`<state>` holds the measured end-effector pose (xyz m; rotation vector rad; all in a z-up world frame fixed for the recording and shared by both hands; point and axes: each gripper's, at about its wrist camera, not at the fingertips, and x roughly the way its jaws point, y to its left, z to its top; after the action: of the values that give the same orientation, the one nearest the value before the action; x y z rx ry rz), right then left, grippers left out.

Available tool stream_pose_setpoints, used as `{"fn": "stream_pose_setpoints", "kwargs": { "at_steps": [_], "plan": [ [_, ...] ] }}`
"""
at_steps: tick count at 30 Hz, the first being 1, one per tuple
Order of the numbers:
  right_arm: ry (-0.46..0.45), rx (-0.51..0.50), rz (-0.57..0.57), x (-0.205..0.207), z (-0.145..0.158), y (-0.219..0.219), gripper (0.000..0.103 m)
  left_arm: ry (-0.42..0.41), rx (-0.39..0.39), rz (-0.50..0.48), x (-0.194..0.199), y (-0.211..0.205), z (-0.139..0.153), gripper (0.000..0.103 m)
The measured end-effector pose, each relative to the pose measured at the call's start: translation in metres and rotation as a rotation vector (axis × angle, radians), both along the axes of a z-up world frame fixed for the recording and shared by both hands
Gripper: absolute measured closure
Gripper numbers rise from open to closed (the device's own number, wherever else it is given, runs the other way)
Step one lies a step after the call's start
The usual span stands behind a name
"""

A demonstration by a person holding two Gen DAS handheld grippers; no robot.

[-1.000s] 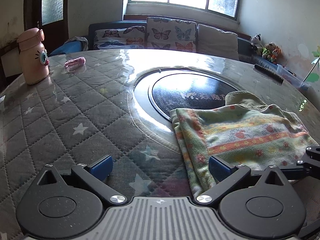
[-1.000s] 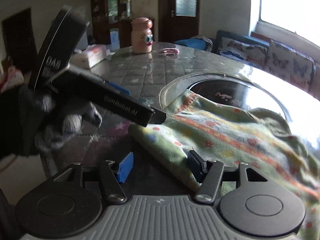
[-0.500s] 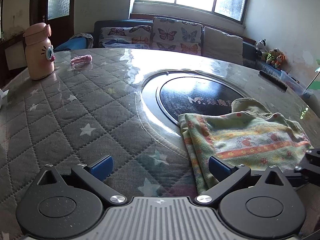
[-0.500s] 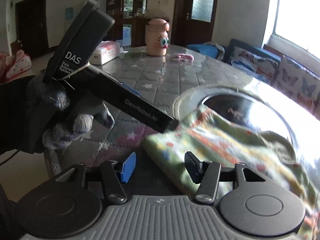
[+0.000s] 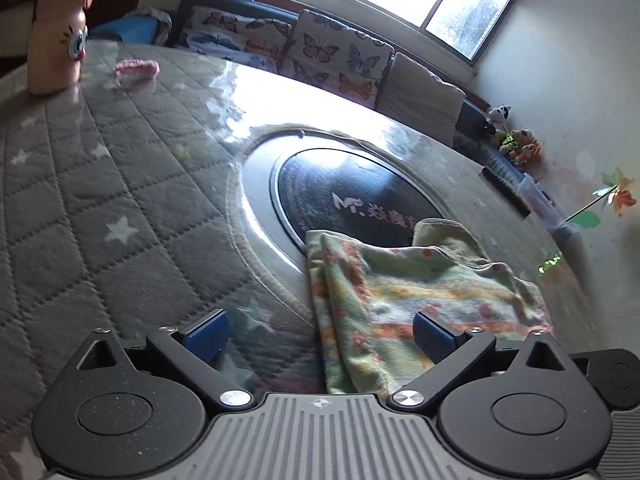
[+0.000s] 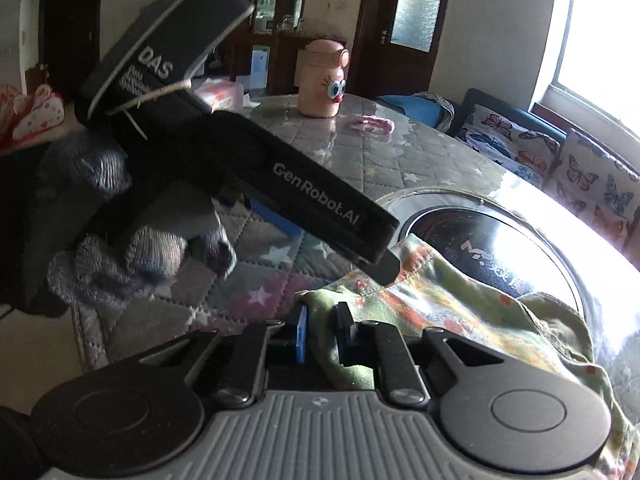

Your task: Fold clothes

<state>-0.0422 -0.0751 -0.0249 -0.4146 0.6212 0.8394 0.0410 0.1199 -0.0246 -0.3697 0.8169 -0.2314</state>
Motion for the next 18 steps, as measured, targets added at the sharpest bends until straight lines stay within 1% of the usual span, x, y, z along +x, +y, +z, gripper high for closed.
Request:
{"fn": "stream_pose_setpoints", "kwargs": {
  "at_steps": [3, 4, 6, 9, 10, 11, 12, 13, 14, 17, 18],
  "plan": [
    [0.007, 0.04, -0.02, 0.0, 0.007, -0.007, 0.091, 0.021, -0.066, -0.008, 0.004, -0.002, -0.001, 0.014],
    [0.005, 0.052, -0.025, 0.001, 0.01, -0.01, 0.091, 0.031, -0.09, -0.012, 0.006, -0.003, -0.001, 0.019],
    [0.001, 0.076, -0.035, 0.001, 0.017, -0.016, 0.092, 0.051, -0.138, -0.021, 0.009, -0.005, -0.003, 0.023],
    [0.01, 0.113, -0.049, 0.003, 0.026, -0.026, 0.092, 0.081, -0.211, -0.034, 0.015, -0.008, -0.005, 0.032],
    [0.017, 0.122, -0.05, 0.003, 0.027, -0.03, 0.092, 0.094, -0.242, -0.038, 0.017, -0.009, -0.007, 0.038],
    [0.025, 0.131, -0.051, 0.003, 0.027, -0.033, 0.092, 0.11, -0.278, -0.042, 0.021, -0.009, -0.01, 0.046],
    [0.028, 0.134, -0.049, 0.003, 0.027, -0.035, 0.092, 0.123, -0.302, -0.043, 0.023, -0.009, -0.013, 0.052],
    [0.03, 0.135, -0.046, 0.002, 0.026, -0.037, 0.092, 0.131, -0.312, -0.041, 0.025, -0.01, -0.015, 0.063],
    [0.035, 0.137, -0.044, 0.002, 0.025, -0.039, 0.092, 0.14, -0.322, -0.039, 0.027, -0.01, -0.018, 0.077],
    [0.059, 0.156, -0.061, 0.0, 0.023, -0.05, 0.09, 0.153, -0.339, -0.033, 0.03, -0.009, -0.023, 0.087],
    [0.062, 0.161, -0.076, 0.0, 0.023, -0.055, 0.09, 0.152, -0.339, -0.032, 0.03, -0.008, -0.024, 0.089]
  ]
}}
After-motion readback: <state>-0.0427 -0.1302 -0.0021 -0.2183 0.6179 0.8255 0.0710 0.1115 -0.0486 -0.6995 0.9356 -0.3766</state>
